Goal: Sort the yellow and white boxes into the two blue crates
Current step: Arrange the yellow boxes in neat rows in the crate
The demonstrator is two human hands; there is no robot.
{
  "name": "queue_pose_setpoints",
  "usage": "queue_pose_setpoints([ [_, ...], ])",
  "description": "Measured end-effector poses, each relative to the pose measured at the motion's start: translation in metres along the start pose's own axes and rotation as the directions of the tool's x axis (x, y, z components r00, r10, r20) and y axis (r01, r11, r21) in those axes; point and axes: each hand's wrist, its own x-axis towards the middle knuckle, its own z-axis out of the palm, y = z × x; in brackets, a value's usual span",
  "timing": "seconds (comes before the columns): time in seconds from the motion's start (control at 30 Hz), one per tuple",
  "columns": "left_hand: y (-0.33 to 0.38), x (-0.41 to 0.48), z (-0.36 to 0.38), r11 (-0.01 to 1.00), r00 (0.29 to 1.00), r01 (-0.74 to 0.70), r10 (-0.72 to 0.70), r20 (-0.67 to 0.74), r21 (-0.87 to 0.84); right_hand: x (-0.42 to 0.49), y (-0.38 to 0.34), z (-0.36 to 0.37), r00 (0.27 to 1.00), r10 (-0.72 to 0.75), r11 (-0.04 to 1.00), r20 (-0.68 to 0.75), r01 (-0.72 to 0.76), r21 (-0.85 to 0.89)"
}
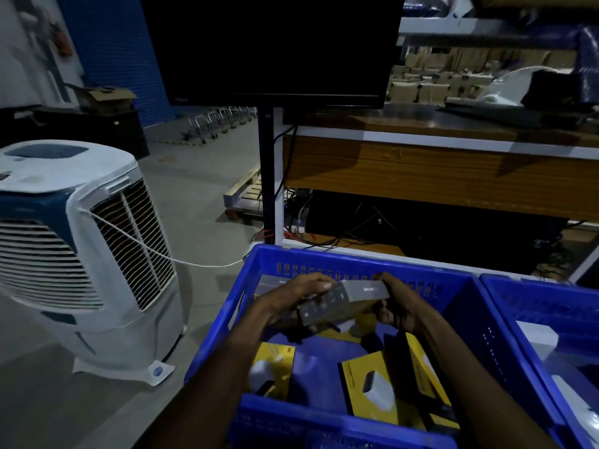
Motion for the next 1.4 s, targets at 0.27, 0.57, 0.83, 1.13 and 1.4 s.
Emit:
queue_pose_setpoints([
  [0.27, -0.003, 0.006, 0.001, 0.99, 0.979, -0.061, 0.085, -0.187, 0.129, -0.008, 0.001, 0.004, 0.989, -0.09, 0.988, 0.114, 0.104, -0.116],
  [0.57, 0.002, 0.008, 0.001, 0.967, 0.937, 0.118, -0.033, -0.347, 0.226, -0.018, 0.006, 0.013, 0.95, -0.312, 0.814, 0.009, 0.272, -0.514],
  [0.83, 0.004, 0.003, -0.002, 0.891, 0.929, 0.219, -0.066, -0.364, 0.397, -0.018, 0.008, 0.018, 0.962, -0.255, 0.752, 0.103, 0.264, -0.604],
  [1.13, 0.0, 0.0, -0.005, 0.8, 0.898, 0.321, -0.087, -0.432, 0.508, -0.005, 0.016, 0.024, 0.965, -0.244, 0.703, 0.093, 0.242, -0.669],
  [1.4, -0.006, -0.001, -0.011, 0.58, 0.874, 0.438, -0.095, -0.477, 0.687, 0.006, 0.03, 0.028, 0.942, -0.31, 0.52, 0.132, 0.284, -0.806],
])
